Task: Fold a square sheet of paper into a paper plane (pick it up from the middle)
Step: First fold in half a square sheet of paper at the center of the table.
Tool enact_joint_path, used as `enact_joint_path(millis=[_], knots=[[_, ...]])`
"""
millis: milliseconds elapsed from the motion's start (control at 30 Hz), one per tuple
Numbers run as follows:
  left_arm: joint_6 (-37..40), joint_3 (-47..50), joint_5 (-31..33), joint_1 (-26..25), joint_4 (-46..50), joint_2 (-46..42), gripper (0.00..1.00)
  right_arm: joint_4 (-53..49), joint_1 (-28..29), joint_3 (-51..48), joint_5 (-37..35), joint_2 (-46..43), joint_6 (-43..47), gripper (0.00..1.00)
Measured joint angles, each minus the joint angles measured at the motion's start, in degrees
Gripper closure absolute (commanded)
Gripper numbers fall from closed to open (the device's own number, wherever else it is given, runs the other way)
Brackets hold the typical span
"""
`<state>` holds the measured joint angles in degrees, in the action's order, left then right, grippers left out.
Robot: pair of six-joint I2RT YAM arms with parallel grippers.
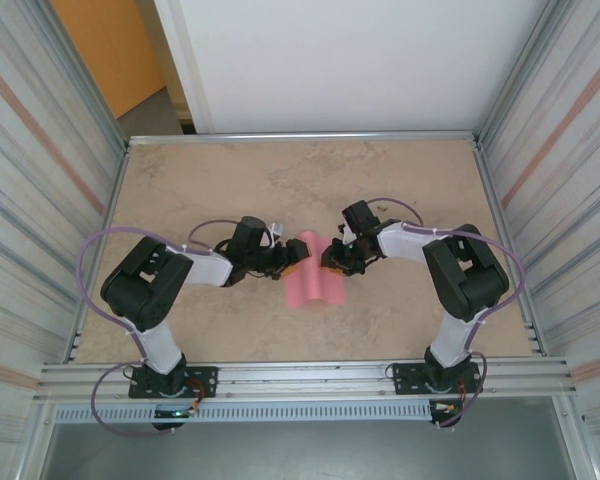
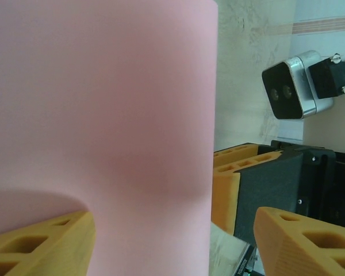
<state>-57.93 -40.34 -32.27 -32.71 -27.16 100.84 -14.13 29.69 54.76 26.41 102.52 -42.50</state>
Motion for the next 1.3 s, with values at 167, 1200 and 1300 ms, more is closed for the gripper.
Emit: enact_joint_path(millis=[167, 1200, 1300], knots=[[0.2, -0.3, 0.3, 0.0, 1.0, 0.0, 0.28, 2.2, 2.0, 0.6, 1.6, 1.4, -1.3, 0.7], [8.6, -5.6, -7.0, 6.5, 15.6, -10.9, 0.73, 12.1, -9.7, -9.2, 10.4, -17.9, -3.5, 0.22], [7.0, -6.8, -10.8, 7.7, 12.9, -13.1, 0.73, 14.2, -9.7, -9.2, 13.5, -18.5, -3.9, 0.2]])
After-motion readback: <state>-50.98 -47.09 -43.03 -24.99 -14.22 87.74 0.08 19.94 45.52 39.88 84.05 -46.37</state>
